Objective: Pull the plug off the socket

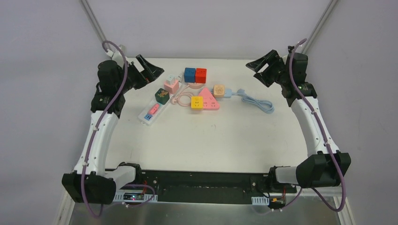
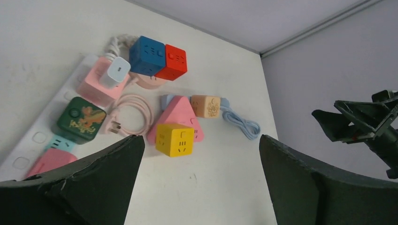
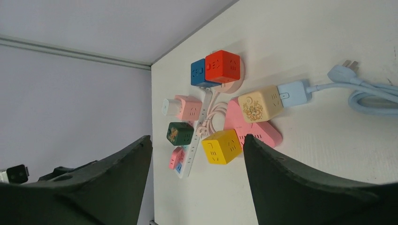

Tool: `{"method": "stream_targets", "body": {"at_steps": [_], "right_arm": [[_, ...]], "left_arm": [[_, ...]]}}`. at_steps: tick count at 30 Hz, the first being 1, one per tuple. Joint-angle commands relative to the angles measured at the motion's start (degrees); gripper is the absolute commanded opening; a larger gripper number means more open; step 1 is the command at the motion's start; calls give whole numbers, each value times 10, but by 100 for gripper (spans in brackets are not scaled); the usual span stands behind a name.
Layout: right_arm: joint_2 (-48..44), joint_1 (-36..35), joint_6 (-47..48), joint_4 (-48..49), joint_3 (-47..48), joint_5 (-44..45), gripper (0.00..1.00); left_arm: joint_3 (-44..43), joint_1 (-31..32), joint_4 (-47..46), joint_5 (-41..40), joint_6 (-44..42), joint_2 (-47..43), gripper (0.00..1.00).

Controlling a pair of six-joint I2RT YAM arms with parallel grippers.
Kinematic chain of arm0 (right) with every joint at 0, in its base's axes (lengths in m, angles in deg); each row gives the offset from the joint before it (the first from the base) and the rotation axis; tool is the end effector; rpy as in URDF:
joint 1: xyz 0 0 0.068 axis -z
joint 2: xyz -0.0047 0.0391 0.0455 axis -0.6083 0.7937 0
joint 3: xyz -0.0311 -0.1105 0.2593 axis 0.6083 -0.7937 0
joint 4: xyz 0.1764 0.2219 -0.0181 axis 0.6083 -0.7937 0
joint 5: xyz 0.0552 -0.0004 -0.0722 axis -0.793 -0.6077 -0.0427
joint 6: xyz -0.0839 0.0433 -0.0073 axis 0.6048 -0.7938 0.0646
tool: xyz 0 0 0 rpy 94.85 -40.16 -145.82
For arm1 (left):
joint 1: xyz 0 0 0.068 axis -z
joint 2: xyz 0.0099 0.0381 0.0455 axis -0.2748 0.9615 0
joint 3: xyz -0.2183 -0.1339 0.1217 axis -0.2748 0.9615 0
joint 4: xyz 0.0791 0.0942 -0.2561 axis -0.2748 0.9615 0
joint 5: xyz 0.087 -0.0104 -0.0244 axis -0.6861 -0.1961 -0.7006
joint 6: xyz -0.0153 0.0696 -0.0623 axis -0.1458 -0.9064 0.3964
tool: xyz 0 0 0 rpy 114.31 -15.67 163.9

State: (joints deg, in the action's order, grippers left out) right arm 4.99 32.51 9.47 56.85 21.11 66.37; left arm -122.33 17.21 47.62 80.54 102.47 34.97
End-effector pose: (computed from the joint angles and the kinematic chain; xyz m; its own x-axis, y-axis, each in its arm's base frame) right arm 0.3658 0.0610 0.3998 -0.4345 0.4797 -0.7623 -0.2051 0.7715 0.6023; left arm 0.2985 -0.0417 0.4294 -0.3318 -0.5237 -0.7846 0.2902 0.7348 -0.6131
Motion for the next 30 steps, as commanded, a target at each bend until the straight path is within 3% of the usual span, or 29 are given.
{"method": "stream_targets", "body": {"at_steps": [1, 5, 12, 19, 26, 30], "right_arm": [[16, -15, -29, -6, -6, 3, 72], [29, -31, -52, -18, -37, -2, 64], [11, -77, -75, 49, -134, 37, 60], [9, -120, -158, 48, -203, 245, 60], [38, -162, -110, 12, -157, 294, 59], [35, -164, -110, 37, -180, 289, 60]], "left_arm": [[-1, 45, -52, 54, 23, 65, 99], [-20, 97, 17, -3, 15, 146, 99], [-70, 170, 22, -57, 11, 268, 86], [-126, 190, 9, -80, -10, 378, 86], [-162, 199, 41, -85, -24, 448, 83], [-152, 215, 39, -72, -20, 468, 78]]}}
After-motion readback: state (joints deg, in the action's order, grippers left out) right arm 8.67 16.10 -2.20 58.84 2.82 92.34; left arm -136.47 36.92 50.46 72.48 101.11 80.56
